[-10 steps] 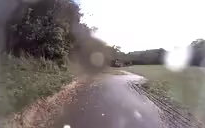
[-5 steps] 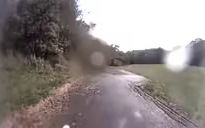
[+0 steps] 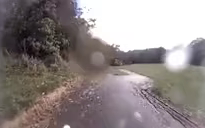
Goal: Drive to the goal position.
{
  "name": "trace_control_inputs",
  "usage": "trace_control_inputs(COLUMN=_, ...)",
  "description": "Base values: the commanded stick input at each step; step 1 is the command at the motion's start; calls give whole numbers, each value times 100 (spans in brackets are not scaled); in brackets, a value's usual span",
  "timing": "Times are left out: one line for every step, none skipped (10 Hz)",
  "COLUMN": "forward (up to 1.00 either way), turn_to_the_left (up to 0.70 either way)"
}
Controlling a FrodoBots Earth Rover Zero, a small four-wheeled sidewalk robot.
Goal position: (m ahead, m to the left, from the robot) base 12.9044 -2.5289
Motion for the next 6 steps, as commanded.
trace_control_inputs(forward=70, turn_to_the_left=0)
trace_control_inputs(forward=70, turn_to_the_left=0)
trace_control_inputs(forward=70, turn_to_the_left=0)
trace_control_inputs(forward=70, turn_to_the_left=0)
trace_control_inputs(forward=70, turn_to_the_left=0)
trace_control_inputs(forward=70, turn_to_the_left=0)
